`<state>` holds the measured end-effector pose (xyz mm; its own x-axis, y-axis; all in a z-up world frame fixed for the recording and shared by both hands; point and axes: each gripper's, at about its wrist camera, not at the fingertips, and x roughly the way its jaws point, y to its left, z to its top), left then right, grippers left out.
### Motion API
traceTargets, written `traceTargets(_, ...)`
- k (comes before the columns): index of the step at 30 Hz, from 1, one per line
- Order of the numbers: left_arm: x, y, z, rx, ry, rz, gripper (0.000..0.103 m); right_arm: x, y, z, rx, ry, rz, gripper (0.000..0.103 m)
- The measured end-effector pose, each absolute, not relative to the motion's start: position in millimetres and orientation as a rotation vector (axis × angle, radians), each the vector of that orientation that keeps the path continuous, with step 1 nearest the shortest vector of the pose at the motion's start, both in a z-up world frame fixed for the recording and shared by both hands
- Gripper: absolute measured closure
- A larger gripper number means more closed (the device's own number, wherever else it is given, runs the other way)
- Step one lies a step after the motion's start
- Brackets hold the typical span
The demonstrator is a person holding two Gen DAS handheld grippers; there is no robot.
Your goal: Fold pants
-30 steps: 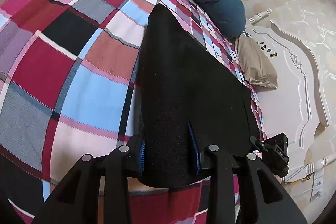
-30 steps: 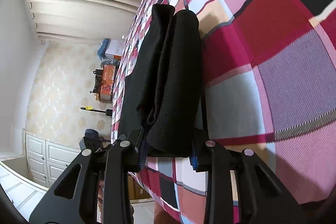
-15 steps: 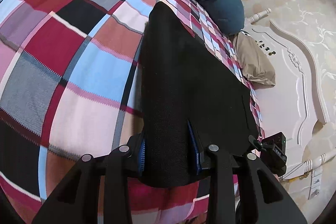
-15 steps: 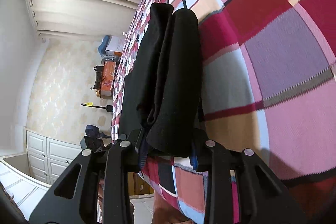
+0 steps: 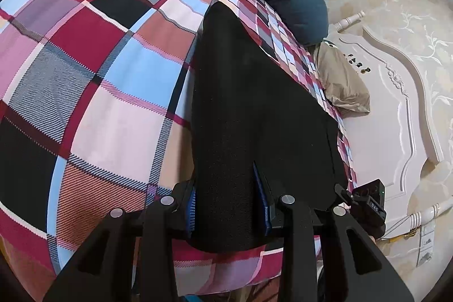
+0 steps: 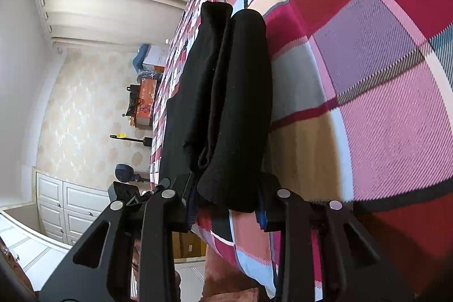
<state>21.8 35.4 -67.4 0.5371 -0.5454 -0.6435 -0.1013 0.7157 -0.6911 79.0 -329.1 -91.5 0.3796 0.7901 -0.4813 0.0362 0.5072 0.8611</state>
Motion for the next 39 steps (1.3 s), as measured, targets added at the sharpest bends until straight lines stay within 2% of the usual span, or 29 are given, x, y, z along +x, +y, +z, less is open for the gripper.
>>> traceTargets(6,21.4,36.2,-70.5,-0.748,0.983,-0.311,0.065,83.1,-331.0,-97.2,0.939,1.097,0.596,0.072)
traceTargets(13,15.8,51.5,-72.4,-0.755,0.925,-0.358,0.046,83.9,-337.1,-97.8,0.934,1.110,0.618,0.054)
traceTargets(17,30.2,66.1,-72.6,-0.745,0.908,-0.376,0.045,94.4,-345.5,-88.4,0.875,1.093,0.626,0.037)
traceTargets(24,77.7,67.6,-82.5,-0.738,0.957,-0.444,0.045,143.4,-345.2,-90.5,0.880,1.092,0.656,0.032)
traceTargets(25,80.7,65.9,-82.5,-0.728,0.959,-0.443,0.045,149.2,-342.7,-91.1,0.879,1.095,0.663,0.037)
traceTargets(26,83.7,64.0,-83.1,-0.716,0.961,-0.442,0.045,152.9,-341.3,-91.1,0.863,1.101,0.663,0.064)
traceTargets(27,85.6,63.0,-83.5,-0.709,0.961,-0.440,0.045,155.9,-338.5,-92.3,0.829,1.119,0.651,0.074)
traceTargets(31,87.0,60.4,-84.9,-0.671,0.956,-0.447,0.051,155.9,-347.6,-108.5,0.904,1.124,0.700,0.077)
traceTargets(33,85.0,58.9,-81.6,-0.642,0.942,-0.455,0.051,153.4,-349.6,-110.6,0.912,1.100,0.728,0.075)
traceTargets(36,90.4,58.6,-76.5,-0.620,0.930,-0.463,0.047,154.1,-352.2,-107.7,0.933,1.078,0.766,0.064)
traceTargets(38,103.2,59.6,-77.1,-0.642,0.935,-0.462,0.043,160.8,-352.4,-102.4,0.933,1.060,0.779,0.045)
traceTargets(39,110.2,60.6,-77.8,-0.660,0.938,-0.463,0.043,163.8,-352.5,-99.4,0.937,1.052,0.783,0.042)
